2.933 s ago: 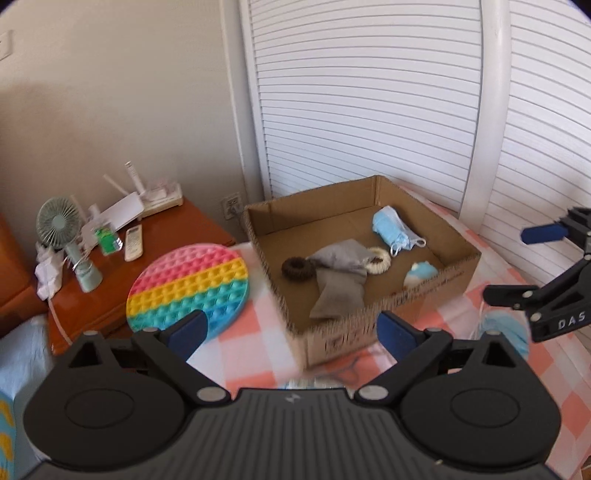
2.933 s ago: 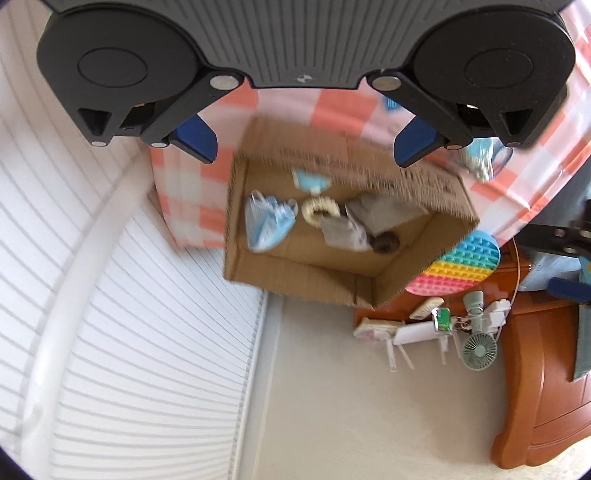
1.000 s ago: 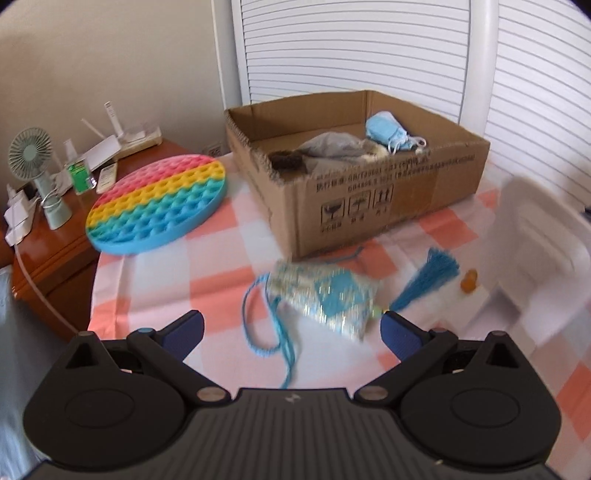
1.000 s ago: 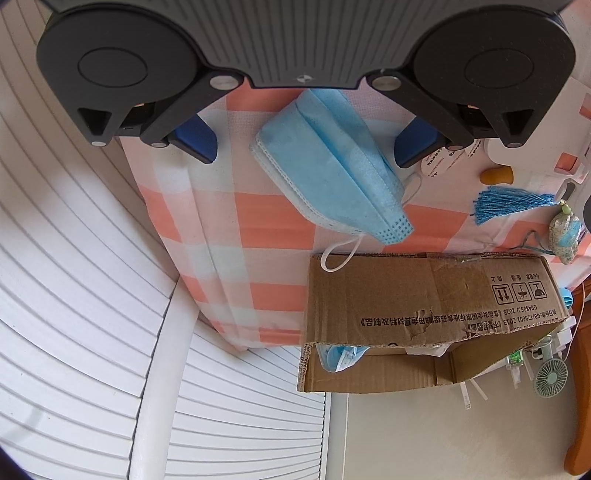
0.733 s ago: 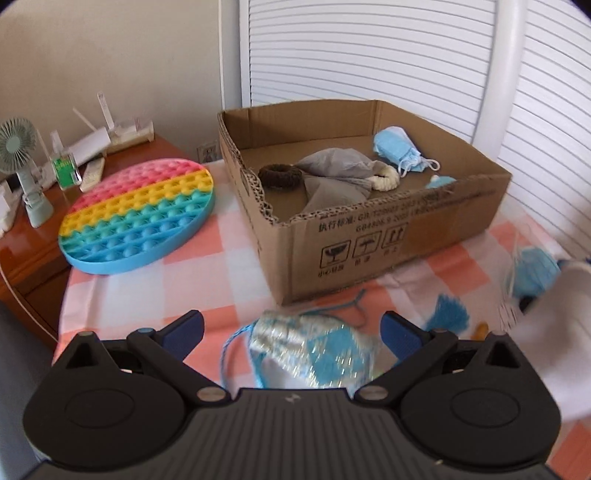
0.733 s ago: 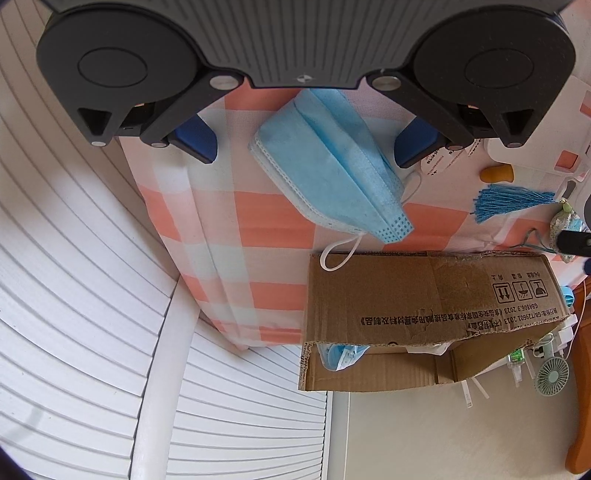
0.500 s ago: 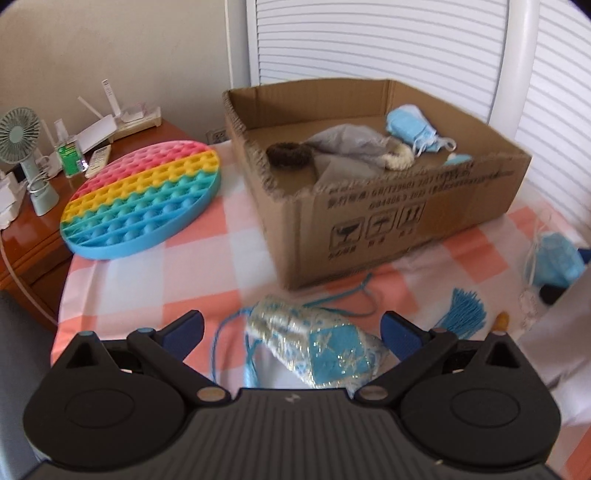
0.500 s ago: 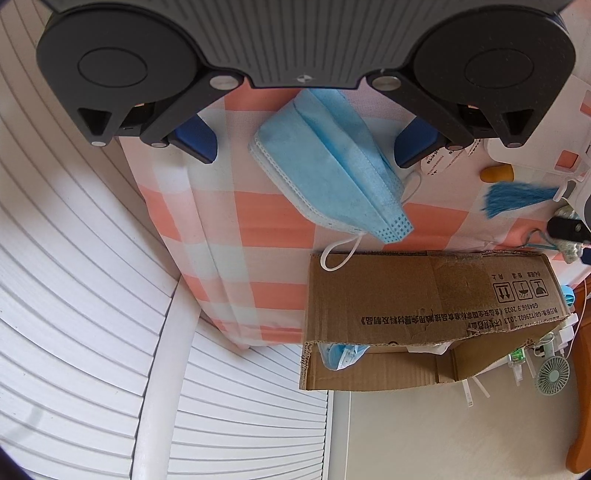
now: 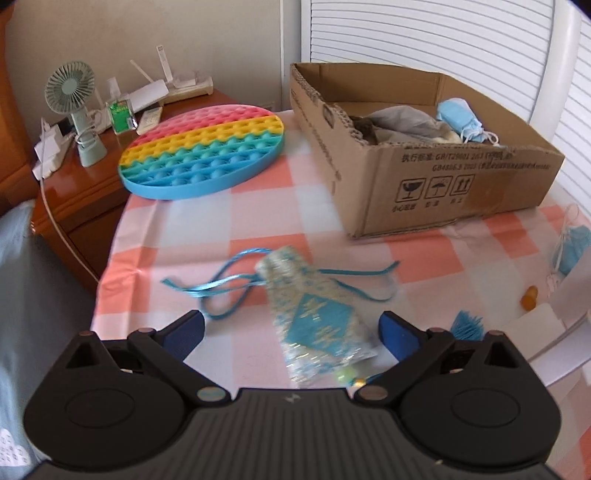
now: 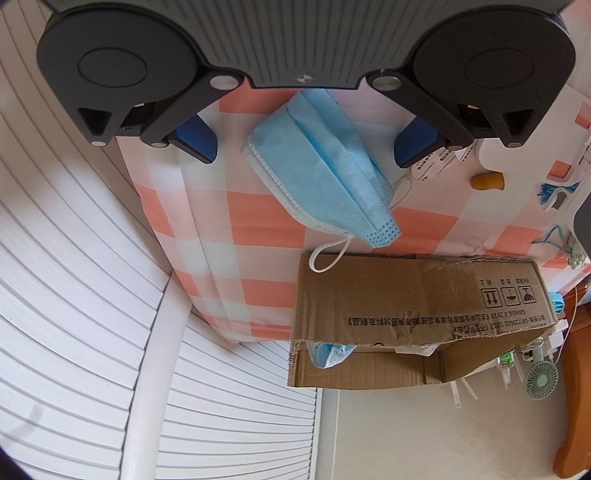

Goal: Organize soft objects
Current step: 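Close left tool on blue-white sachet while right tool moves to second blue mask, then close right tool on the second blue face mask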

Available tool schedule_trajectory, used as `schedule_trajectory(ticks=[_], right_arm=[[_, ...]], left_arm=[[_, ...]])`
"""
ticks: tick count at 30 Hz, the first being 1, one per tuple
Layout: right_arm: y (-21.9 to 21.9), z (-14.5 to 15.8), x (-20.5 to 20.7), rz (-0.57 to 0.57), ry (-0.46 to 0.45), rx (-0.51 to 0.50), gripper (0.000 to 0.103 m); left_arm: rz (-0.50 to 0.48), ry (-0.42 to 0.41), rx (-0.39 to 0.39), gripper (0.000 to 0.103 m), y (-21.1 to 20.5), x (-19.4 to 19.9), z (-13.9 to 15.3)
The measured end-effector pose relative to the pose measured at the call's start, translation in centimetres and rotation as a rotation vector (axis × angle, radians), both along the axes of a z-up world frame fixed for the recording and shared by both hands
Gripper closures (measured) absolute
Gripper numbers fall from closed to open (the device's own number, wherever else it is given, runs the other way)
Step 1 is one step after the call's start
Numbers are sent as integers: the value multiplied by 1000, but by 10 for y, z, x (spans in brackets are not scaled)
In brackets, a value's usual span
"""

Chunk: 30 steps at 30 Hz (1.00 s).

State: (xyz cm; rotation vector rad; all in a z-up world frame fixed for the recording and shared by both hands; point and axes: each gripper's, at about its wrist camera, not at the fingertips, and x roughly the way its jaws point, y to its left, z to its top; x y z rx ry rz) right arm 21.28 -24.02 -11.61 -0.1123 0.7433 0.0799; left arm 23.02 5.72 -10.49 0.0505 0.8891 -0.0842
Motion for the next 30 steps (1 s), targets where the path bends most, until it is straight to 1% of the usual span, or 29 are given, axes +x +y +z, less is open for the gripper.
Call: schedule_trajectory(ticks=[2, 4, 5, 7, 10, 15, 23, 26, 27, 28, 30], right_arm=[[1, 0, 0, 13, 0, -3, 0], [1, 0, 0, 23, 0, -6, 0], [1, 0, 0, 26, 0, -7, 0], [2, 1, 1, 37, 3, -9, 0], [3, 1, 3, 64, 8, -16, 0], [6, 3, 9, 118, 17, -23, 0], [11, 5, 18, 171, 35, -35, 1], [13, 7, 18, 188, 36, -32, 9], [13, 7, 18, 189, 34, -33, 13], [13, 8, 18, 190, 33, -33, 16], [13, 9, 16, 190, 35, -29, 26]], left_arm=[[0, -3, -13, 9, -5, 3, 0], [-10, -17, -13, 21, -12, 5, 1], [-17, -22, -17, 25, -15, 6, 2], [-23, -30, -18, 38, -20, 8, 4], [-42, -39, -22, 51, -23, 7, 6], [-52, -41, -22, 56, -23, 6, 6], [-61, -37, -22, 56, -26, 2, 7], [-66, -36, -26, 56, -28, 0, 7], [-66, -36, -27, 58, -28, 0, 7], [-66, -36, -28, 60, -28, 0, 7], [-64, -33, -36, 63, -26, 0, 8]])
